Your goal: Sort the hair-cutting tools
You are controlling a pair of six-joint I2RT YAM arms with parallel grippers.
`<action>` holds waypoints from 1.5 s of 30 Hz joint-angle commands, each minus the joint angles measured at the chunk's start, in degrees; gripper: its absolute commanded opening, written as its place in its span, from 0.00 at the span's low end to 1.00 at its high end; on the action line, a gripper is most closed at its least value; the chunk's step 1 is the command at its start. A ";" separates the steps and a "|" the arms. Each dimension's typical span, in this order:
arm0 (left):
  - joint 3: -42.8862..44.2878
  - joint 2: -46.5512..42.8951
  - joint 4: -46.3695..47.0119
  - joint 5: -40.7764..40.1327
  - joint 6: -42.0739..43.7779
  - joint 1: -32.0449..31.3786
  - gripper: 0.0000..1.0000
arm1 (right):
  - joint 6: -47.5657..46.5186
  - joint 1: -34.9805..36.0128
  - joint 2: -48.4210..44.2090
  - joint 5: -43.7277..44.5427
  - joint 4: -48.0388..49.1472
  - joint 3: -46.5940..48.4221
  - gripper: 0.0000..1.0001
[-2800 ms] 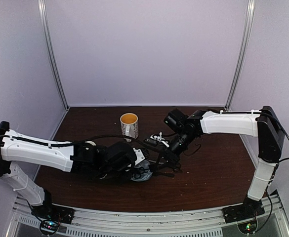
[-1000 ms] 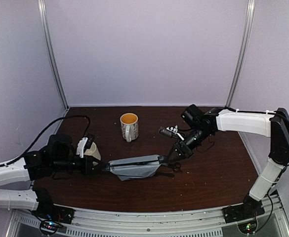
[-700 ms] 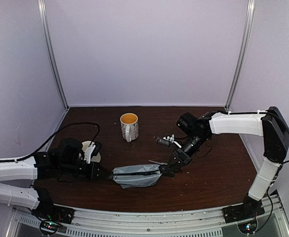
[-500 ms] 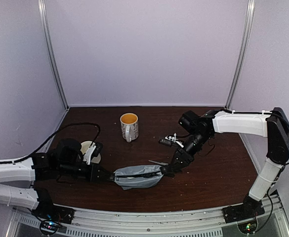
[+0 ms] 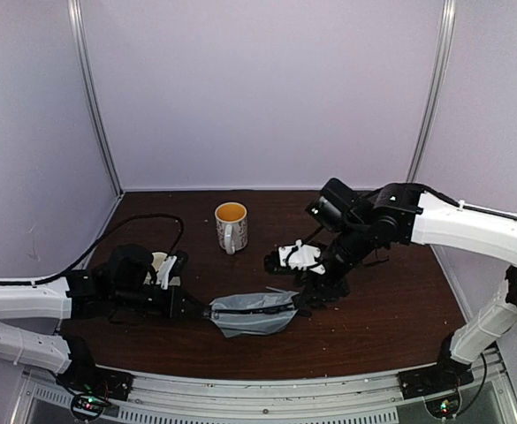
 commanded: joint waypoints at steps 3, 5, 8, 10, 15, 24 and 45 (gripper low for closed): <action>1.20 -0.80 4.32 -1.22 -1.54 -0.17 0.00 | -2.71 7.66 7.82 16.15 -2.28 6.80 0.45; 1.19 -1.03 4.45 -1.23 -1.64 -0.19 0.00 | -2.81 9.37 8.69 17.85 -1.37 7.01 0.45; 1.28 -1.49 4.48 -1.35 -1.60 -0.22 0.00 | -2.84 11.24 11.06 20.56 -1.79 8.11 0.45; 1.28 -1.89 4.39 -1.49 -1.46 -0.21 0.00 | -2.71 11.77 12.75 21.61 -2.77 9.21 0.45; 1.36 -1.63 4.70 -1.46 -1.30 -0.19 0.00 | -2.60 12.91 13.85 22.01 -1.63 9.96 0.45; 1.02 -1.33 5.42 -1.50 -0.86 -0.19 0.00 | -2.99 15.71 18.20 25.52 -3.66 13.26 0.29; 1.41 -0.26 5.17 -0.97 0.37 -0.19 0.00 | 0.18 14.63 17.20 24.59 -3.00 14.02 0.00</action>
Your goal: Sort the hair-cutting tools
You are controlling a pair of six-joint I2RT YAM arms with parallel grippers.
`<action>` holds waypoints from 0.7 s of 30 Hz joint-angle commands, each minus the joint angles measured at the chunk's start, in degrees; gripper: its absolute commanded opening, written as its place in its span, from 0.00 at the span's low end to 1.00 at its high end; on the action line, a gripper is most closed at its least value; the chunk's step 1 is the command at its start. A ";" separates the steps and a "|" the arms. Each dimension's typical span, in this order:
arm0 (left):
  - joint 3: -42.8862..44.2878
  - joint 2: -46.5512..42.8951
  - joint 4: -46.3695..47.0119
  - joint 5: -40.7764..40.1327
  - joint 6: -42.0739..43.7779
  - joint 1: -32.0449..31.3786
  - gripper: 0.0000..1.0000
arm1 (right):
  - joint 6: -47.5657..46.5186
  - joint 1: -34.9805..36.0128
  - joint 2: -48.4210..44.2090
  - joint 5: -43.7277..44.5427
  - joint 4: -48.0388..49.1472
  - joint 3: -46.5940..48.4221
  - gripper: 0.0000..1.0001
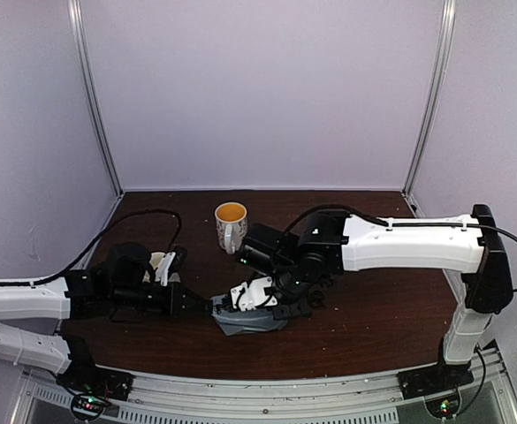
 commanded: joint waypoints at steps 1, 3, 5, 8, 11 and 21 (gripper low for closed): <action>1.11 0.45 3.25 -0.10 1.26 -0.17 0.00 | 2.49 -1.96 -2.85 -5.78 2.91 -1.53 0.00; 1.01 0.63 3.34 0.06 1.30 -0.17 0.00 | 3.09 -2.74 -2.66 -8.45 3.75 -1.93 0.00; 1.01 0.73 3.32 0.32 1.39 -0.17 0.00 | 3.55 -3.44 -2.58 -11.14 4.06 -1.96 0.00; 0.85 0.50 3.16 0.30 1.33 -0.12 0.00 | 4.18 -3.97 -3.40 -13.03 4.95 -2.47 0.00; 0.50 0.06 2.92 -0.50 1.41 -0.17 0.00 | 4.33 -4.06 -4.73 -13.52 5.08 -2.88 0.00; 0.92 -0.30 1.53 -1.50 2.12 -0.17 0.00 | 4.49 -4.12 -8.66 -11.67 1.04 -4.33 0.00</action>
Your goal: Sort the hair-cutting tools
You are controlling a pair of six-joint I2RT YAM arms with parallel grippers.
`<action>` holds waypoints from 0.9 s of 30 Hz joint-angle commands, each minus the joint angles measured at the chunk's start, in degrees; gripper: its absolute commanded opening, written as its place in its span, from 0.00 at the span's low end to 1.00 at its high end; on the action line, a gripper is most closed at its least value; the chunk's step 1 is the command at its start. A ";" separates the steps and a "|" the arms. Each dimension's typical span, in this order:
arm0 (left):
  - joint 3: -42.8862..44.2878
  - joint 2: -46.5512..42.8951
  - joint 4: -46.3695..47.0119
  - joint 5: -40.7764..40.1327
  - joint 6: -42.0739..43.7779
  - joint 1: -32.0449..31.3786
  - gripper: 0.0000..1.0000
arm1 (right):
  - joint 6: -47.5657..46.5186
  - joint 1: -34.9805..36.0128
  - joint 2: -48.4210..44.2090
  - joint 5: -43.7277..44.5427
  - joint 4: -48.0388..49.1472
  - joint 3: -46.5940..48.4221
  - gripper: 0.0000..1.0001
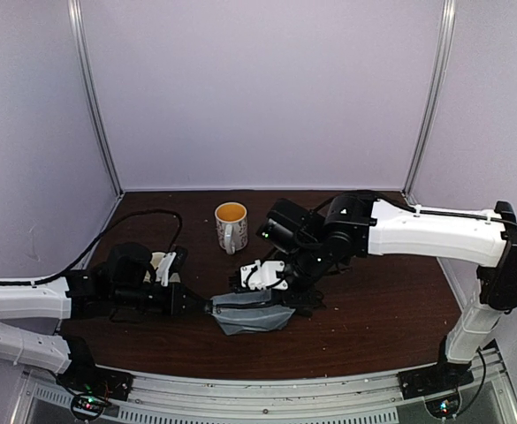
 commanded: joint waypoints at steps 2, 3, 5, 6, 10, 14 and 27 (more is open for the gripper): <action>1.01 -0.67 1.22 -0.87 1.53 -0.17 0.00 | 0.80 -0.02 -2.69 -0.64 0.20 -2.68 0.00; 1.09 -0.63 1.08 -0.87 1.60 -0.17 0.00 | 0.82 -0.11 -2.62 -1.49 1.33 -3.31 0.00; 1.17 -0.54 0.90 -0.71 1.85 -0.17 0.00 | 0.84 -0.23 -2.17 -3.29 3.58 -4.42 0.00; 1.19 -0.55 0.73 -0.57 2.00 -0.17 0.00 | 0.84 -0.25 -1.64 -4.04 4.50 -4.69 0.00; 1.20 -0.89 0.20 -0.58 2.32 -0.17 0.00 | 0.80 -1.07 -0.05 -7.27 8.69 -6.20 0.00; 1.28 -0.42 0.14 -0.54 2.63 -0.17 0.00 | 0.08 -2.01 -0.64 -10.54 13.92 -9.05 0.00; 1.58 0.16 -0.43 0.48 2.93 -0.16 0.00 | -5.92 -4.51 1.20 -14.87 17.35 -10.74 0.00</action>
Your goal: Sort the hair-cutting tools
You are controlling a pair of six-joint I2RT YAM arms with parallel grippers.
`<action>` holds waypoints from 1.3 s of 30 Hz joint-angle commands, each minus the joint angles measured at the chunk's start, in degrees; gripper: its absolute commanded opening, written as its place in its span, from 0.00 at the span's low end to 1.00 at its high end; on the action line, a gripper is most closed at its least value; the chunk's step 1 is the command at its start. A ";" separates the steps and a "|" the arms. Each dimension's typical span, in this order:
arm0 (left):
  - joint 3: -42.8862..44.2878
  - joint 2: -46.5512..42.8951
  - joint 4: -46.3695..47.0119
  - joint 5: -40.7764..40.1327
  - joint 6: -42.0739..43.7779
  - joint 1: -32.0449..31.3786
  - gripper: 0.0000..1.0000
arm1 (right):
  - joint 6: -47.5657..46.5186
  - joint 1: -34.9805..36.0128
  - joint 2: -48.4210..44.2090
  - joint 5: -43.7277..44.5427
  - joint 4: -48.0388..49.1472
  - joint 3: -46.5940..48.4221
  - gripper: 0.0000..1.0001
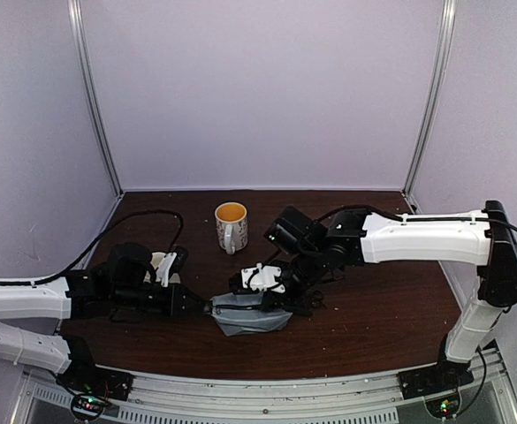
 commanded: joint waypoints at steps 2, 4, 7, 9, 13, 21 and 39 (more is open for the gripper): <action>1.75 0.10 -0.52 0.52 1.51 -0.17 0.00 | -4.14 -0.74 1.83 -3.04 1.55 -0.16 0.00; 1.87 0.05 -0.90 0.45 1.75 -0.17 0.00 | -5.18 -0.75 2.06 -3.13 1.62 -0.06 0.00; 1.81 -0.09 -0.94 0.43 1.73 -0.17 0.00 | -6.18 -0.99 2.52 -2.91 2.04 -0.12 0.00; 1.80 -0.05 -0.89 0.38 1.71 -0.17 0.00 | -6.31 -1.19 3.16 -2.87 2.05 0.27 0.00; 1.85 -0.07 -0.95 0.52 1.80 -0.17 0.00 | -6.53 -1.28 3.87 -1.88 1.83 0.79 0.00; 2.15 -0.08 -1.40 0.81 2.30 -0.17 0.00 | -7.26 -1.90 4.88 1.91 1.25 1.04 0.10; 2.60 1.35 -0.97 1.57 2.96 -0.08 0.00 | -8.45 -2.86 3.95 5.49 0.98 1.72 0.00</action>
